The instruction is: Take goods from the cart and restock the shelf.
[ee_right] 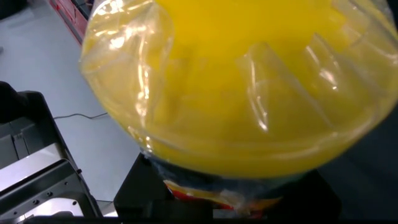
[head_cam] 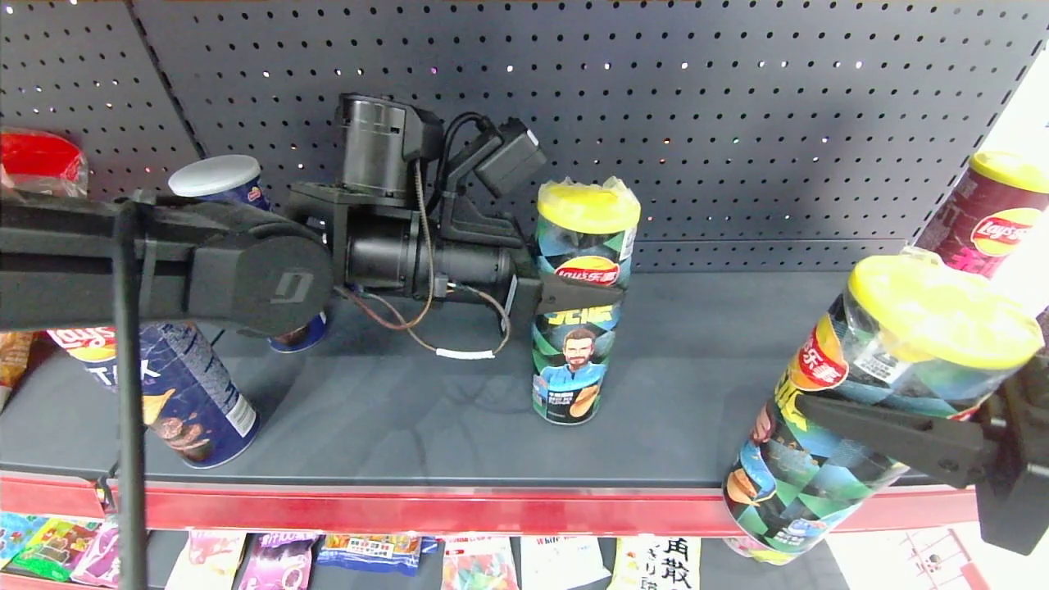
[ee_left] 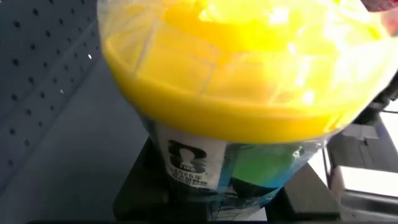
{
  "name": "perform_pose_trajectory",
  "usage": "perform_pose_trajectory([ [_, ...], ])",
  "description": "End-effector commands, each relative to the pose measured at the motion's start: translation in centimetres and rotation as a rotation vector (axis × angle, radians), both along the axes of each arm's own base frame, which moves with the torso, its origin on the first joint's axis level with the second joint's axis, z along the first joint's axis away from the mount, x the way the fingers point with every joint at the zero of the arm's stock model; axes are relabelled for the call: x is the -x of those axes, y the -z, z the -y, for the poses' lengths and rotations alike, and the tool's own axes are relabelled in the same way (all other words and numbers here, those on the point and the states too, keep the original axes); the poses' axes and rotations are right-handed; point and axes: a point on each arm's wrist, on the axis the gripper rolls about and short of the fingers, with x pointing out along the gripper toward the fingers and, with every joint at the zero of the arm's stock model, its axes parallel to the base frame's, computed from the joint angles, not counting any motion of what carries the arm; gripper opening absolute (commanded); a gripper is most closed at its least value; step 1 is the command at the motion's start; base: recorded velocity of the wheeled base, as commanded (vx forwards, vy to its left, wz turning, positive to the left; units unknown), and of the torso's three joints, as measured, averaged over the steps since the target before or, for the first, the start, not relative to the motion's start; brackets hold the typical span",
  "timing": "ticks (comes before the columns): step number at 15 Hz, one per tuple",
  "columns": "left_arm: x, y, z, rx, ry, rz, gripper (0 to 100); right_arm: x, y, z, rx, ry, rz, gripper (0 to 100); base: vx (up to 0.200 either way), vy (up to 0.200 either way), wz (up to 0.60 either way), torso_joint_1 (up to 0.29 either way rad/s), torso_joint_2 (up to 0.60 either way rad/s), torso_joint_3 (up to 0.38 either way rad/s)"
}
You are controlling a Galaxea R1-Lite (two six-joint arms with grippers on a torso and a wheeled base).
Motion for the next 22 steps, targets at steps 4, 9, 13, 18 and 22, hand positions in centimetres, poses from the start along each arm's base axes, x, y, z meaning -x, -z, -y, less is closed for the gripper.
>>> perform_pose_trajectory([
  [4,2.5,-0.2,-1.7,-0.007,-0.001,-0.009,0,0.0,0.0,0.0,-0.001,-0.001,0.002,0,0.0,0.0,0.0,0.0,0.0,0.0],
  [9,3.0,0.8,-2.0,0.005,0.007,0.005,0,0.0,0.0,0.0,-0.001,-0.001,0.002,0,0.0,0.0,0.0,0.0,0.0,0.0],
  [13,3.8,1.3,-2.4,-0.004,0.01,-0.009,0,0.0,0.0,0.0,-0.001,-0.001,0.002,0,0.0,0.0,0.0,0.0,0.0,0.0],
  [18,4.5,0.9,-2.5,0.002,0.018,-0.006,0,0.0,0.0,0.0,0.0,-0.001,0.0,0,0.0,0.0,0.0,0.0,0.0,0.0],
  [22,5.7,1.2,-2.6,-0.009,0.038,-0.02,0,0.0,0.0,0.0,0.0,-0.001,0.0,0,0.0,0.0,0.0,0.0,0.0,0.0],
])
